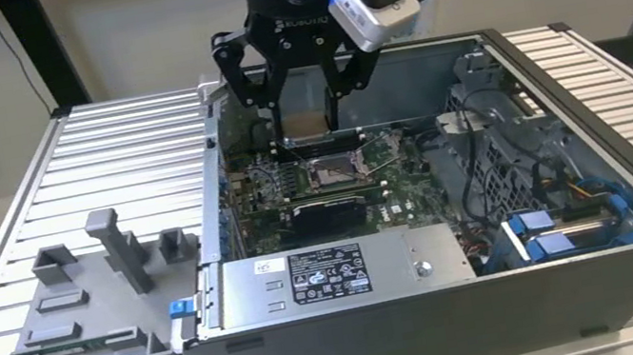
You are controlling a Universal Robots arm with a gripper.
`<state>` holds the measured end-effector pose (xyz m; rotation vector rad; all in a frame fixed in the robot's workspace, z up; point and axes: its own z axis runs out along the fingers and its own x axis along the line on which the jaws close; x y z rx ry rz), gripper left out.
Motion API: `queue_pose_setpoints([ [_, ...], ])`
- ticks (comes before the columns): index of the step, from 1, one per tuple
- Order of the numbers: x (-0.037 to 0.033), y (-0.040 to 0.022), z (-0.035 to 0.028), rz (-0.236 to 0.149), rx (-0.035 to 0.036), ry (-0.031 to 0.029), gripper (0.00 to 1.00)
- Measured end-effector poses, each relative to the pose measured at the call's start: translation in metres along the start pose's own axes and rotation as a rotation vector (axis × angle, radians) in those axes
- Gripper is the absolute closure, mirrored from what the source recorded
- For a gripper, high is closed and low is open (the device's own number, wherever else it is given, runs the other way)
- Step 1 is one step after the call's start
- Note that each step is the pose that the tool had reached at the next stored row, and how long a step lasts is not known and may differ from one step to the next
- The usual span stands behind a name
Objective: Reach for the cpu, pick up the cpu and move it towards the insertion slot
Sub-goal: 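Pick up the cpu and move it towards the insertion slot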
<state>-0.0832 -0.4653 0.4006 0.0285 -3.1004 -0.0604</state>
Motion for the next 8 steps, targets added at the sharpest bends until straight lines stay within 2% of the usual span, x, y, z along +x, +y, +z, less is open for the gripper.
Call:
queue_pose_setpoints([
  [8,-0.0279,-0.0005,-0.0011,0.000,-0.0001,0.0035,1.00],
])
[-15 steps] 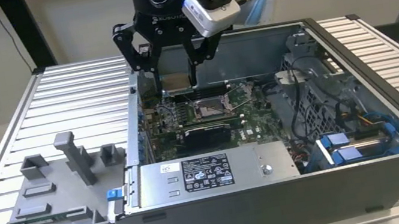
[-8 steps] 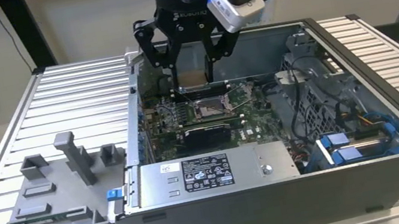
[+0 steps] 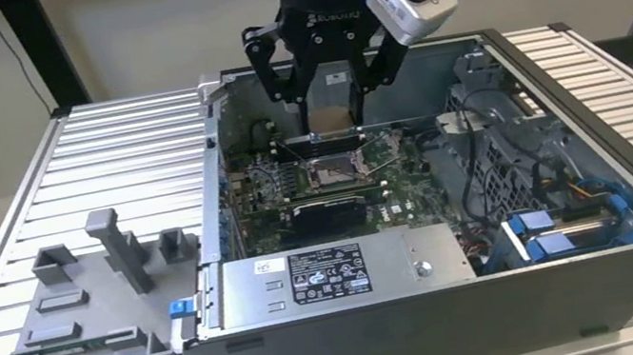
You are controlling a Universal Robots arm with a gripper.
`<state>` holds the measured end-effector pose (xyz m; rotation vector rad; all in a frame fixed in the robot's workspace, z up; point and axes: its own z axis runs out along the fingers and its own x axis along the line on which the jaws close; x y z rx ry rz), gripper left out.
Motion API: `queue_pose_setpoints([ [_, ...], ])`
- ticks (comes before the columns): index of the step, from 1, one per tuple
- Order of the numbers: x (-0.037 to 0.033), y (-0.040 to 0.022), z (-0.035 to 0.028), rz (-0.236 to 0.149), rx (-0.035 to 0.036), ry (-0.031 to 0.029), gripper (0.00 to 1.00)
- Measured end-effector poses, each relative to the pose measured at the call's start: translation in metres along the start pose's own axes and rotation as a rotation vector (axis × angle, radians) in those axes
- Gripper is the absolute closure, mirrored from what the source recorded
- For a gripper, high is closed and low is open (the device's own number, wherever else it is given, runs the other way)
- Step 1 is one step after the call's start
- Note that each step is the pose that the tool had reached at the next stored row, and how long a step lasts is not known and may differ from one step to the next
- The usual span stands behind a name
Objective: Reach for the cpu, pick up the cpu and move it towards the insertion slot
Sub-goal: 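Pick up the cpu and move it towards the insertion slot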
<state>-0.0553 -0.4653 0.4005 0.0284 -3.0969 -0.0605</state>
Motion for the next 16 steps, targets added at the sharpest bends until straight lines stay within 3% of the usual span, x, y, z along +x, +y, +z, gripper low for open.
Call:
queue_pose_setpoints([
  [11,-0.0402,-0.0007,-0.0016,0.000,-0.0001,0.0070,1.00],
  [14,-0.0494,-0.0009,-0.0019,0.000,-0.0002,0.0081,1.00],
  [16,-0.0513,-0.0009,-0.0020,0.000,-0.0002,0.0083,1.00],
])
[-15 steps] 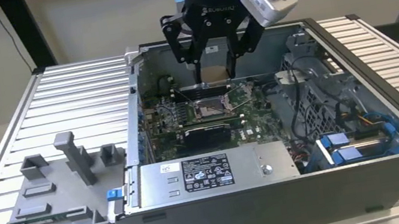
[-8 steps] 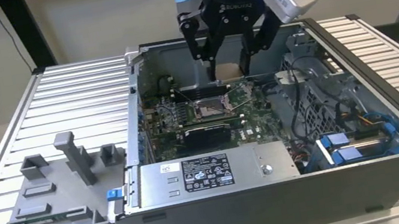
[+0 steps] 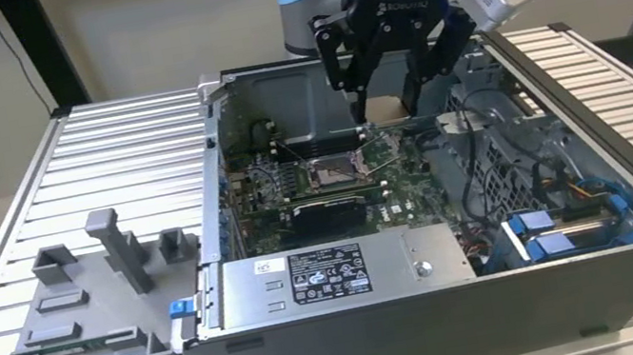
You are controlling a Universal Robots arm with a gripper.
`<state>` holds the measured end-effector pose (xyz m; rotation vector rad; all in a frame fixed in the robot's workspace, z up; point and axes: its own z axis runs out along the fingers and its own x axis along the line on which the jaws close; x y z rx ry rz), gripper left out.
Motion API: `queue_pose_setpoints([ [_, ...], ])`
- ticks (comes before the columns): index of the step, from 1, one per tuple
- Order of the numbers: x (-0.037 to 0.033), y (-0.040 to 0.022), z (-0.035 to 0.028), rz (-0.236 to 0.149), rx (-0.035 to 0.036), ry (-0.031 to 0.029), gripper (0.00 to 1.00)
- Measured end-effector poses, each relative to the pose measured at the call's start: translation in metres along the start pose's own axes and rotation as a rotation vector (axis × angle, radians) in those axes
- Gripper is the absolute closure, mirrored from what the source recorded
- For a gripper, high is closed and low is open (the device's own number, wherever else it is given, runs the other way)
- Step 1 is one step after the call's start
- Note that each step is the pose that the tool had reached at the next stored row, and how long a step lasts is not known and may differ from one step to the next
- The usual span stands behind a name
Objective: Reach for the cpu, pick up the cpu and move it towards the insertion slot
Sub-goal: 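Pick up the cpu and move it towards the insertion slot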
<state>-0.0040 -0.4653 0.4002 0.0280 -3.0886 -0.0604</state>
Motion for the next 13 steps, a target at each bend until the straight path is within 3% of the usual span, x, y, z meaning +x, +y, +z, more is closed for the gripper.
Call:
queue_pose_setpoints([
  [8,0.0001,0.0010,0.0001,0.000,-0.0002,0.0002,1.00],
  [13,0.0065,0.0162,0.0016,0.000,-0.0001,-0.0002,1.00],
])
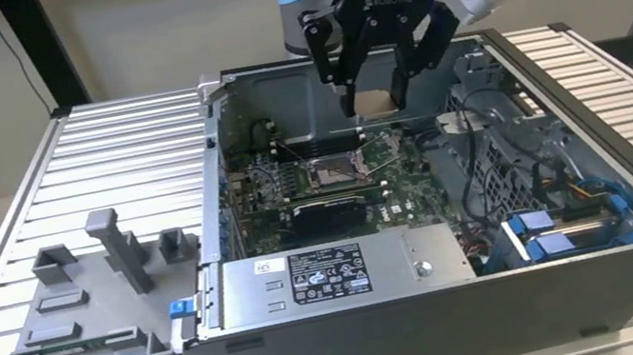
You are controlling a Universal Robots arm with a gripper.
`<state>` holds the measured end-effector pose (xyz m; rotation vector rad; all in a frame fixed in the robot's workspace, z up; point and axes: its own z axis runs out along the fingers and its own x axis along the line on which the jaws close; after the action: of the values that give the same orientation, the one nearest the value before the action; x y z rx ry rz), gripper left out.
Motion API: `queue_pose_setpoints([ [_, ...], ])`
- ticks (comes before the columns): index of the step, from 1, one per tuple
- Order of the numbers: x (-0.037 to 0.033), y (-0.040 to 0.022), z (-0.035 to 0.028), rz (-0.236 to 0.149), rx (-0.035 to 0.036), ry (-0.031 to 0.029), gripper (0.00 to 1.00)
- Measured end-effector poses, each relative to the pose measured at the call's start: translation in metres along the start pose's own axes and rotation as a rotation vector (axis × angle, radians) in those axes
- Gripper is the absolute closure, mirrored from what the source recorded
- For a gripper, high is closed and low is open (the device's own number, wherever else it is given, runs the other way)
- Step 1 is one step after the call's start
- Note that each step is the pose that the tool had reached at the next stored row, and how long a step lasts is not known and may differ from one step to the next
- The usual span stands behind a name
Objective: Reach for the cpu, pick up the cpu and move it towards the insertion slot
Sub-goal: 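Pick up the cpu and move it towards the insertion slot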
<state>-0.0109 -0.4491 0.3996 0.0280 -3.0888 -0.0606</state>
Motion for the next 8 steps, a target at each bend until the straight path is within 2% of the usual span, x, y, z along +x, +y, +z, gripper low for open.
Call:
queue_pose_setpoints([
  [8,0.0048,0.0360,0.0031,0.000,0.0001,-0.0011,1.00],
])
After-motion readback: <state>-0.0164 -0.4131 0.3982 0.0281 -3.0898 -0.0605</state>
